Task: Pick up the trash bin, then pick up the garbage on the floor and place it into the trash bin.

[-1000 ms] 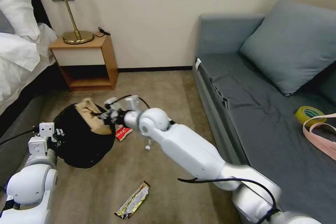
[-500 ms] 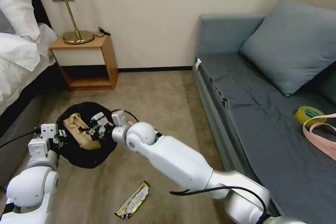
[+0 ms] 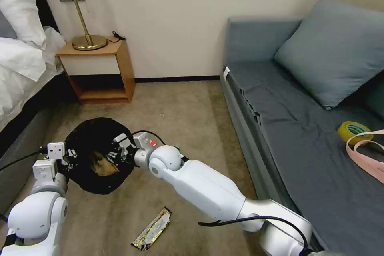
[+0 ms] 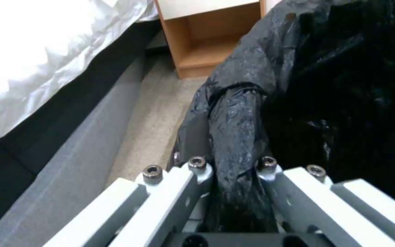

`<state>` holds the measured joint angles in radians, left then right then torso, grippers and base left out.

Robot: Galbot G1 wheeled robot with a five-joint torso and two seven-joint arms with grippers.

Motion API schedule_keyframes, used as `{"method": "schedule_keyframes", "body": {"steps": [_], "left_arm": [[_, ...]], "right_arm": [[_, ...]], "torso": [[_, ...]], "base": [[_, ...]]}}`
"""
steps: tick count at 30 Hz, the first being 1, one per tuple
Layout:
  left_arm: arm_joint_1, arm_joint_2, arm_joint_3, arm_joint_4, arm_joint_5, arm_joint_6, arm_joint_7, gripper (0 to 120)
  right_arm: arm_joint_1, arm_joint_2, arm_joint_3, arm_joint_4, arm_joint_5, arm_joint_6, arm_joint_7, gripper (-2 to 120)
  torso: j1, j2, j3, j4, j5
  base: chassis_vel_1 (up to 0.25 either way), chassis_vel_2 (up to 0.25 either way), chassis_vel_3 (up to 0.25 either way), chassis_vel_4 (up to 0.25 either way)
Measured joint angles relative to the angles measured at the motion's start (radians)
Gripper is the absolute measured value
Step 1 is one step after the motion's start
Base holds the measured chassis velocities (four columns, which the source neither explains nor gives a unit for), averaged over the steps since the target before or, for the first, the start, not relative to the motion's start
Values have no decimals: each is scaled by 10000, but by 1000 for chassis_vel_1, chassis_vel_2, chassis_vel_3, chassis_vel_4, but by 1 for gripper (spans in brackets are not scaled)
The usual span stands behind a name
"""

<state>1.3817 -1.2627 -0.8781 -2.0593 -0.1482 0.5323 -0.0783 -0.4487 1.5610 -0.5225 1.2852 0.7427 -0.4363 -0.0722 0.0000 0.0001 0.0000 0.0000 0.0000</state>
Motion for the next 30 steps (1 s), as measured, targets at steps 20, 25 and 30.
{"method": "schedule_keyframes", "body": {"steps": [20, 25, 30], "left_arm": [[115, -66, -450, 54, -523, 413, -783, 4], [109, -214, -534, -101, -683, 466, -928, 4], [80, -284, -564, -255, -766, 540, -1045, 4]], "right_arm": [[-708, -2407, -857, 229, -3520, 361, -1331, 100], [-1092, -2469, -1330, -46, -3898, 399, -1381, 100], [-1202, -2539, -1709, -229, -4772, 711, -1493, 100]], "torso": [[0, 0, 0, 0, 1], [0, 0, 0, 0, 1], [0, 0, -1, 1, 2]], "base": [[0, 0, 0, 0], [0, 0, 0, 0], [0, 0, 0, 0]]}}
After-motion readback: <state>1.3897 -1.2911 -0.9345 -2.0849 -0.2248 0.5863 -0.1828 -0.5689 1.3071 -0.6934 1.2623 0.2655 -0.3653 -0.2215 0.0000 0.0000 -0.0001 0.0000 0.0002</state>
